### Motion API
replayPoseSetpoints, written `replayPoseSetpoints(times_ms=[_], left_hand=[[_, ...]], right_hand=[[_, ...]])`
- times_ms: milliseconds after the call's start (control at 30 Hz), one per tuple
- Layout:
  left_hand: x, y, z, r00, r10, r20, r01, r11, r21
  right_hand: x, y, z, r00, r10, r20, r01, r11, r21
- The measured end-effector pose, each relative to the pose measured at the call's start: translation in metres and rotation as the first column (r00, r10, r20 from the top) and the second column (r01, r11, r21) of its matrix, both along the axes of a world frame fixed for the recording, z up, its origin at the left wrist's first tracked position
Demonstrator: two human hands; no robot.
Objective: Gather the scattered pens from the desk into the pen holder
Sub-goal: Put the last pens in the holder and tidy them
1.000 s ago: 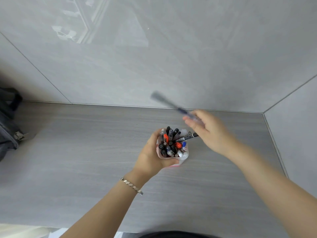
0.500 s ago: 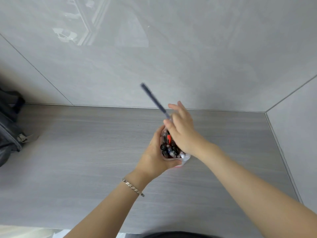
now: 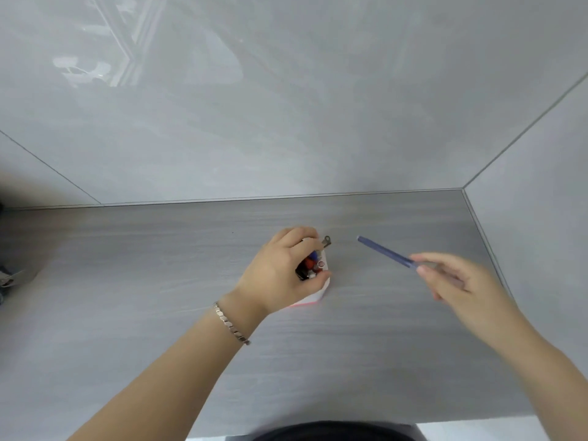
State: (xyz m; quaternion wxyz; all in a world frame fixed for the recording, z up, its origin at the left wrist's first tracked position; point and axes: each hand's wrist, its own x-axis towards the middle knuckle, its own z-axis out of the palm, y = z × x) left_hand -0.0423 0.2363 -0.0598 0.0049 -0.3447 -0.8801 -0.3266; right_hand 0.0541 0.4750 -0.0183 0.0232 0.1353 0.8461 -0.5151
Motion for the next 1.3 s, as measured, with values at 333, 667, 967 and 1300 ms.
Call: replayPoseSetpoints(times_ms=[333,667,967,1300], left_hand=[[0.0,0.006,0.007,1.0,-0.012,-0.012,0.01,0.991,-0.136],[0.003,0.006,-0.003,0.997,0.043,-0.058,-0.041,0.999,0.03],[0.009,-0.005,-0.005,0.994,0.111,0.006,-0.109,0.957,0.271],[0.011,-0.001,-0.006,0.997,0.081,-0.005,-0.076,0.953,0.292]], right_hand=[[0.003,-0.018,0.001,0.997,-0.081,-0.014,0.079,0.994,-0.08],[-0.001,-0.02,0.007,0.985,-0.16,-0.066,0.148,0.977,-0.156],[-0.044,-0.062,0.012,0.976,-0.012,-0.216,-0.035,0.977,-0.212],[-0.064,-0.079,0.003,0.912,0.042,-0.407,-0.026,0.999,0.044]])
